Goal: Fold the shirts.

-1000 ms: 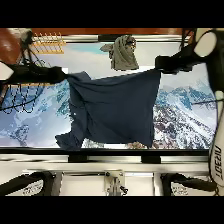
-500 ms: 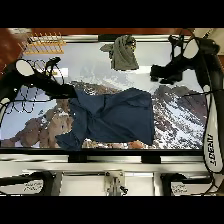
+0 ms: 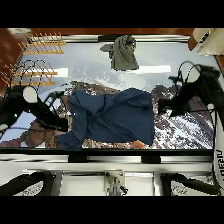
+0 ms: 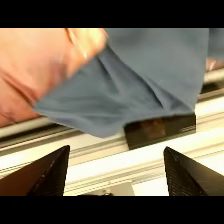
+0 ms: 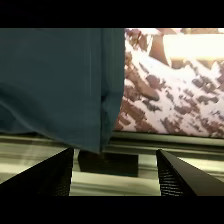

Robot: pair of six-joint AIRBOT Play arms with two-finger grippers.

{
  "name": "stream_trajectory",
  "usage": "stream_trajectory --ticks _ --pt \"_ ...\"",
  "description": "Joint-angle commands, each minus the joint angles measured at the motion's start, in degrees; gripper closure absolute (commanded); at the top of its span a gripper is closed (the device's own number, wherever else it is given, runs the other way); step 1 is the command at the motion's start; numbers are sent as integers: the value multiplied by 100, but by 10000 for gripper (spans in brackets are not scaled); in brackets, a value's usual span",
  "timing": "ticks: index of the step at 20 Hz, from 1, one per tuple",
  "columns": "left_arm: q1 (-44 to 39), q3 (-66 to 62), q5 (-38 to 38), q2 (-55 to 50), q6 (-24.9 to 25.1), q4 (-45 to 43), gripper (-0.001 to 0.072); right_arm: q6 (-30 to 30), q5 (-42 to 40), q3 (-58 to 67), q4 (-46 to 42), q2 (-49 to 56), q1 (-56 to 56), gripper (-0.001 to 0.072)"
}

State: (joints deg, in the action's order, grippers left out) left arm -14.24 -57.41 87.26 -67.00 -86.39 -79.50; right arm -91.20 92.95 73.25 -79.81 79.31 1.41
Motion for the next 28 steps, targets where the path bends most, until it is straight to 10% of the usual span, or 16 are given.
stream_trajectory --ticks 1,12,16,28 --pt "-820 1163 -699 544 -356 133 31 149 -229 -1029 391 -116 -22 83" --pt "-1733 1626 -2627 -136 -743 933 64 146 -597 -1084 433 -114 -22 83" --pt "-1655 1620 -2444 -391 -682 946 657 149 -664 -1130 439 -114 -22 83" --pt "-1394 1370 -1665 501 -413 601 676 444 -1346 -2376 1340 -114 -15 83"
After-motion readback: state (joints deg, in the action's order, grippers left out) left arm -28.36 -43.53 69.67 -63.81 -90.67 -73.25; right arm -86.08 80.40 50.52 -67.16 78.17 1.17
